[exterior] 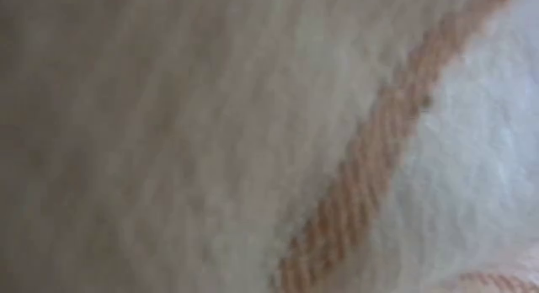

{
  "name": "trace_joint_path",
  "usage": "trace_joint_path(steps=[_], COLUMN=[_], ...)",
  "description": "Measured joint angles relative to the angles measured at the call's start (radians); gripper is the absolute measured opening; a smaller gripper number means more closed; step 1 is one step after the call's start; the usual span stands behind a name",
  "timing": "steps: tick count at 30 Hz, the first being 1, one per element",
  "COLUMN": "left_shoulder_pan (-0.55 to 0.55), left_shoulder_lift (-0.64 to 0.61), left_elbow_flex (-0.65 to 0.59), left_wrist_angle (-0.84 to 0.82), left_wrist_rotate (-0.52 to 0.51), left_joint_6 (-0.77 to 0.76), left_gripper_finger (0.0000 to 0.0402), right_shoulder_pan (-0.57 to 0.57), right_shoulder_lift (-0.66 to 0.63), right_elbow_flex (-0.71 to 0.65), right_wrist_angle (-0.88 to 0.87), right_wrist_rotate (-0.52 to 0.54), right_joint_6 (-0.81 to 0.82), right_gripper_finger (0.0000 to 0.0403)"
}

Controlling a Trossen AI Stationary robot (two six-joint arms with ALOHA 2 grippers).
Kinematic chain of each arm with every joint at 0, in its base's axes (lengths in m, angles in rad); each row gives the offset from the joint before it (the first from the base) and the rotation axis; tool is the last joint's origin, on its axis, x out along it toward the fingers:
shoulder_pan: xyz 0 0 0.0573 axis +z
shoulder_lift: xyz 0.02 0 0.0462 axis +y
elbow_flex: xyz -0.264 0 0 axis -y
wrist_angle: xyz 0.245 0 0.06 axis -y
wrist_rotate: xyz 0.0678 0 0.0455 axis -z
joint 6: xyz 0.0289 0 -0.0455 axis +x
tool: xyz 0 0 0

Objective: Fold towel
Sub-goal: Fold the white kitchen towel

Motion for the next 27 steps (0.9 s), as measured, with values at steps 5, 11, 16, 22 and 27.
trace_joint_path(steps=[5, 11, 16, 22, 27], left_shoulder_pan=[0.002, 0.003, 0.007, 0.009, 0.013], left_shoulder_lift=[0.001, 0.001, 0.001, 0.001, 0.001], left_elbow_flex=[0.000, 0.000, 0.000, 0.000, 0.000], left_wrist_angle=[-0.005, -0.005, -0.005, -0.007, -0.007], left_wrist_rotate=[0.000, -0.001, -0.001, -0.001, -0.001], left_joint_6=[0.000, -0.016, -0.019, -0.032, -0.031], left_gripper_finger=[0.0002, 0.0002, 0.0002, 0.0002, 0.0002], right_shoulder_pan=[-0.026, -0.005, 0.010, 0.026, 0.074], right_shoulder_lift=[-0.007, -0.007, -0.008, -0.008, -0.008], right_elbow_flex=[0.000, -0.012, -0.012, -0.017, -0.059], right_wrist_angle=[-0.255, -0.455, -0.524, -0.558, -0.559], right_wrist_rotate=[-0.216, -0.274, -0.333, -0.395, -0.502], right_joint_6=[0.367, 0.663, 0.829, 0.815, 0.858], right_gripper_finger=[0.0129, 0.0168, 0.0189, 0.0194, 0.0195])
